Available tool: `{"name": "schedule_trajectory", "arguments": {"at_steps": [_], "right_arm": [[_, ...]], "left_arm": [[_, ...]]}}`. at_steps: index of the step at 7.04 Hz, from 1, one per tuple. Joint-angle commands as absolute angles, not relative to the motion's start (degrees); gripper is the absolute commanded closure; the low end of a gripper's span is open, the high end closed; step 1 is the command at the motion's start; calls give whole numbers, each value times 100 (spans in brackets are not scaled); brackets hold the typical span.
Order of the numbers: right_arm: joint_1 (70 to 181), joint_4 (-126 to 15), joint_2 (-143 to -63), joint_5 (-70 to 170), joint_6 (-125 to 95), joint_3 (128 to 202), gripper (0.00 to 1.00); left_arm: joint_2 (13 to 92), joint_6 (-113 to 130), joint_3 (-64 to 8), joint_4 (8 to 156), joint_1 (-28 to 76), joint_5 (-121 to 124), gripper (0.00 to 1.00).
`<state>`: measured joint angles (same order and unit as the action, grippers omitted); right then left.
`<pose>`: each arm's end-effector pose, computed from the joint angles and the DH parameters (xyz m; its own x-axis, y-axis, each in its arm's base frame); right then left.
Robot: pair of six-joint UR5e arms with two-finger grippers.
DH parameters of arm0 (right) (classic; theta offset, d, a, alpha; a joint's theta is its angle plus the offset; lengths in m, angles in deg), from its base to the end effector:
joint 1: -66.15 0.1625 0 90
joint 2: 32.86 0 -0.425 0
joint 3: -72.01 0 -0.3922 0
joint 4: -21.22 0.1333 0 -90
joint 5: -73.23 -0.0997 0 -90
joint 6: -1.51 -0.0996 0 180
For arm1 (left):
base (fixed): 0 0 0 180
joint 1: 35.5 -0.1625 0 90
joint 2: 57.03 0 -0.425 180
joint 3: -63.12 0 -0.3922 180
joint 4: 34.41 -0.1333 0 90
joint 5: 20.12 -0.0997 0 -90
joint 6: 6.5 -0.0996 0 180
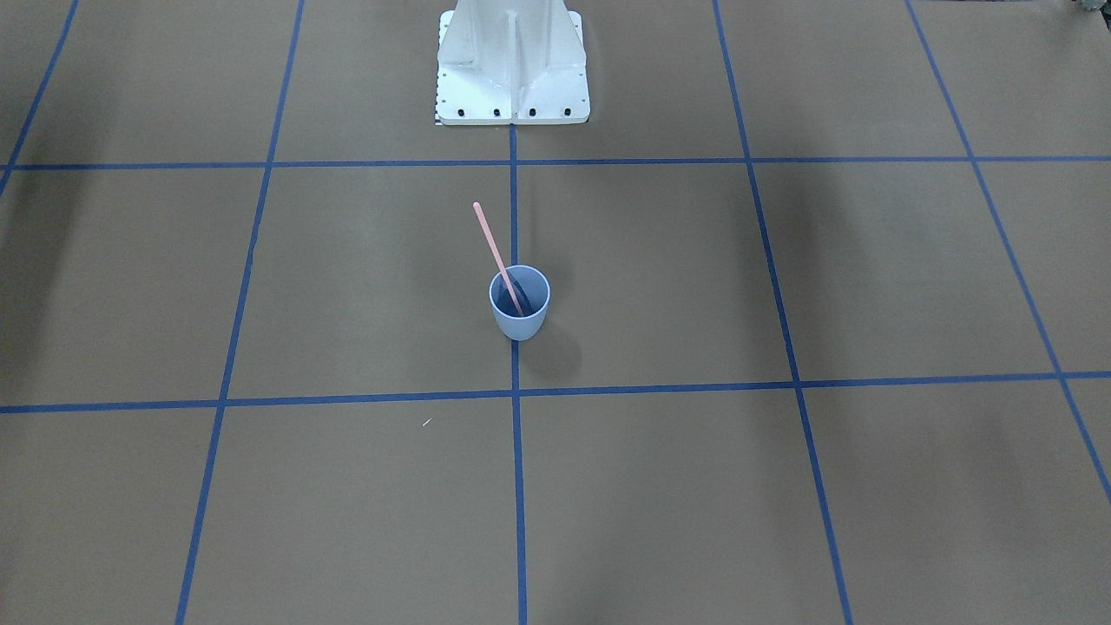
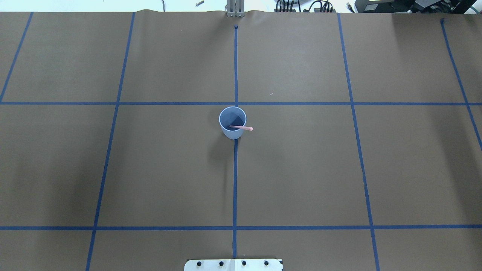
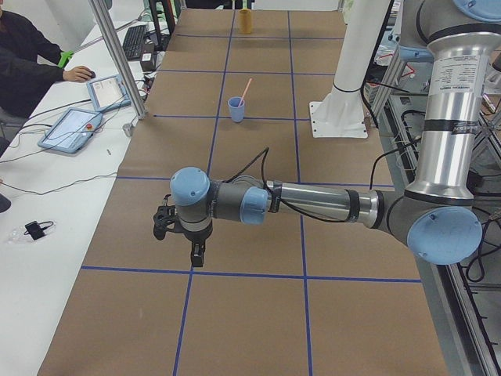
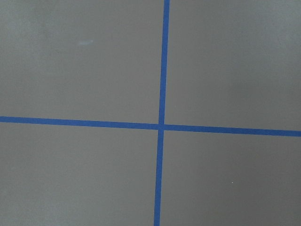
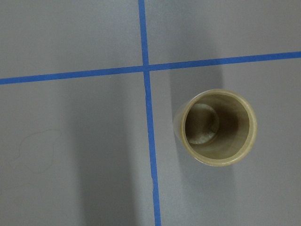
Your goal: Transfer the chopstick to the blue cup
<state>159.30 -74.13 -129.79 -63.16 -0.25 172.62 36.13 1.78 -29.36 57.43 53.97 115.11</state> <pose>0.0851 -0.4337 0.6308 0.6855 0.0896 0.7225 -0.0760 0.9958 -0.0514 -0.0578 -0.5223 0.6049 0.6974 -0.0449 -0.7153 0.0922 0.9954 0.0275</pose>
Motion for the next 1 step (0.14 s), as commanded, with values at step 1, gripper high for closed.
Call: {"name": "schedule_trajectory", "arguments": {"at_steps": [1], "right_arm": [[15932,-7406,-13007,-6309,-25,17299,0]], "left_arm": [[3613,185,-2943,5743,5397,11514,2]]}}
